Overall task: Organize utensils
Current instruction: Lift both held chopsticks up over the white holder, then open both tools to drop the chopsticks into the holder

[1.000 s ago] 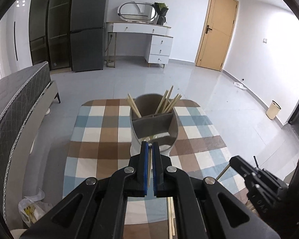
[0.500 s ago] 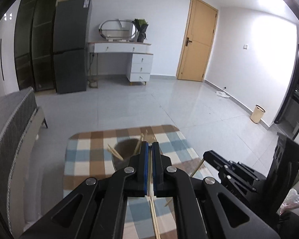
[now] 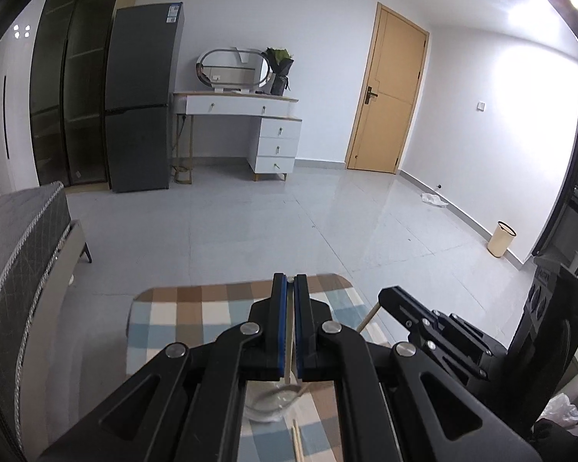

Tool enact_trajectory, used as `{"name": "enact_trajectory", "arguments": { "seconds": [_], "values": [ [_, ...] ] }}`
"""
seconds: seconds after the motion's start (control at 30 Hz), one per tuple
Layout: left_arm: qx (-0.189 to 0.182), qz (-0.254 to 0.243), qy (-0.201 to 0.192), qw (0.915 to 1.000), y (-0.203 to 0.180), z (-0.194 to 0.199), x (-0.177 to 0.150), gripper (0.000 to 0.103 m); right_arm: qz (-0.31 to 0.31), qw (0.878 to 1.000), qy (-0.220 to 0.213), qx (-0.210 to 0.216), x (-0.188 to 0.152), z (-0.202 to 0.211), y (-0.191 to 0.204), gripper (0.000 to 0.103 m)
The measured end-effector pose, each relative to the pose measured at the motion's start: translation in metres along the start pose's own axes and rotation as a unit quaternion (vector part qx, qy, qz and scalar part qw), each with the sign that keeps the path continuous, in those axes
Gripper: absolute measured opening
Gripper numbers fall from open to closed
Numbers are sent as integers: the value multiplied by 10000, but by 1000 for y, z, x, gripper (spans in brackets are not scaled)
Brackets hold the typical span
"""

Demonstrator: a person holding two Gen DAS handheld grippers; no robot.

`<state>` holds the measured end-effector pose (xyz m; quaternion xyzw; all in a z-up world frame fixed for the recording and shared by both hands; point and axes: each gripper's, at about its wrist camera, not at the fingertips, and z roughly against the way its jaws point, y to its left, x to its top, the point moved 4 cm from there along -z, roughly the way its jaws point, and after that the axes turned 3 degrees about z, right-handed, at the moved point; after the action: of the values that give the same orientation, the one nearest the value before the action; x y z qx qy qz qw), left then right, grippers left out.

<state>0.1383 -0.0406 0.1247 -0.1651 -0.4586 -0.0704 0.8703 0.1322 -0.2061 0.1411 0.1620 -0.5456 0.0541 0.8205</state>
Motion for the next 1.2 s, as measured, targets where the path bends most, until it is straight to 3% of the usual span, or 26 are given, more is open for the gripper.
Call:
{"name": "enact_trajectory", "arguments": {
  "seconds": [0.27, 0.6, 1.2],
  "values": [
    [155, -163, -60, 9997, 13, -18, 12, 0, 42, 9998, -139, 103, 19, -26, -1, 3],
    [260, -42, 127, 9996, 35, -43, -1, 0, 40, 9992, -347, 203, 41, -52, 1, 3],
    [-122, 304, 674, 9972, 45, -65, -33, 0, 439, 9981, 132, 414, -4, -92, 8, 3]
  ]
}}
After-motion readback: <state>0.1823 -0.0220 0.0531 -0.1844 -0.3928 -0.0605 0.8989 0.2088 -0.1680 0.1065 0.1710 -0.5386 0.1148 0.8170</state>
